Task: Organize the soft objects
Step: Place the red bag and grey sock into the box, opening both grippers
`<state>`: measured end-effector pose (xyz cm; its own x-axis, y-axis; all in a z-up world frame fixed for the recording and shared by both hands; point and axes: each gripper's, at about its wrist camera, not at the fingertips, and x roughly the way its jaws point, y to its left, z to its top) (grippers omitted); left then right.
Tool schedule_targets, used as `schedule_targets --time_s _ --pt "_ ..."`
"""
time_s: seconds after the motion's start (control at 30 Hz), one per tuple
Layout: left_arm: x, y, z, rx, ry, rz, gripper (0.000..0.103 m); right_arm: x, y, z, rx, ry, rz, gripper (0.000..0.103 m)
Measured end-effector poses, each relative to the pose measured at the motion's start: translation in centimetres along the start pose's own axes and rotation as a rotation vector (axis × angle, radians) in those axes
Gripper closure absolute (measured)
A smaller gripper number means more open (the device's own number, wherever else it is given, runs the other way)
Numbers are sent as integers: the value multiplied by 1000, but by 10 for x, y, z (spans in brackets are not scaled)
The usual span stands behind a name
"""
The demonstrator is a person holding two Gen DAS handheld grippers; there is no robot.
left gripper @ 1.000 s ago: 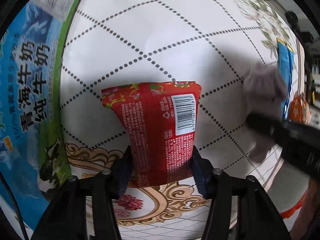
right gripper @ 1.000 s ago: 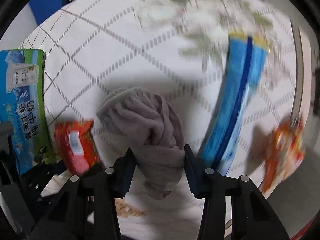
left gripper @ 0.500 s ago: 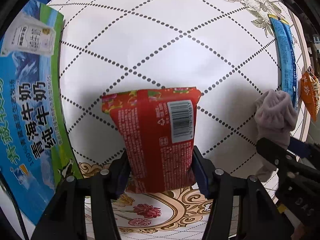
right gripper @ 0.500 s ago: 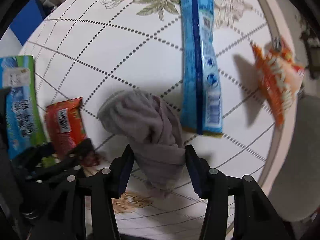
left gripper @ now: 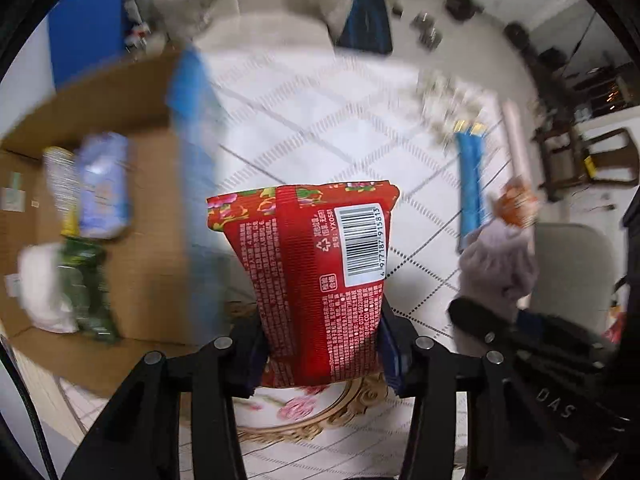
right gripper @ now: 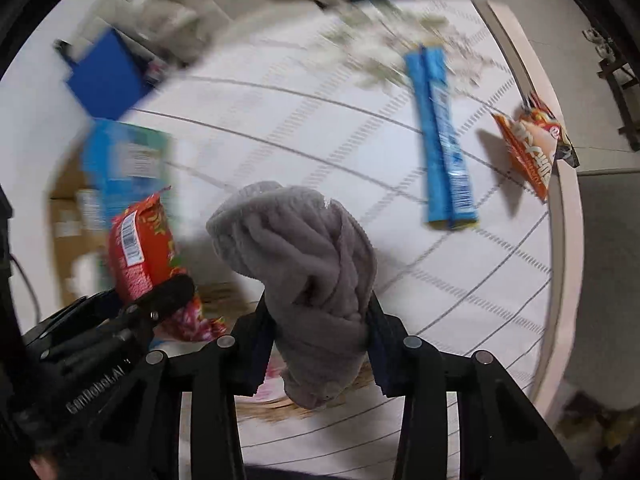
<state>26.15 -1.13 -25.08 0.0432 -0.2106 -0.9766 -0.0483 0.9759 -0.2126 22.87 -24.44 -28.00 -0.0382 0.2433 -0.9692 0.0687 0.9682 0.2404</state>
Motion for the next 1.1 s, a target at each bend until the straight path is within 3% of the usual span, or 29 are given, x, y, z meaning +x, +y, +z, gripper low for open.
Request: schedule_targets --time_s 0.13,0.23,0.37,0.53,0.73,0.97,1.07,1.1 --pt "-67 72 -14 1 -71 28 60 -29 63 -29 -26 -57 108 60" --pt "-88 137 -14 -29 -76 98 60 -11 133 -31 -48 -56 165 60" --pt "-69 213 2 -80 -42 224 60 36 206 -31 -44 -2 171 60" --pt "-21 288 26 -142 83 259 60 109 259 -26 -28 74 103 60" --pt "27 303 49 -123 175 293 60 164 280 -14 -6 115 24 60" --pt "49 312 56 -108 232 308 57 196 291 -8 14 147 -20 58" --pt "39 313 55 -141 215 261 46 207 298 -10 6 183 7 51" --pt "36 314 54 -155 209 246 43 208 301 -11 -2 193 13 39"
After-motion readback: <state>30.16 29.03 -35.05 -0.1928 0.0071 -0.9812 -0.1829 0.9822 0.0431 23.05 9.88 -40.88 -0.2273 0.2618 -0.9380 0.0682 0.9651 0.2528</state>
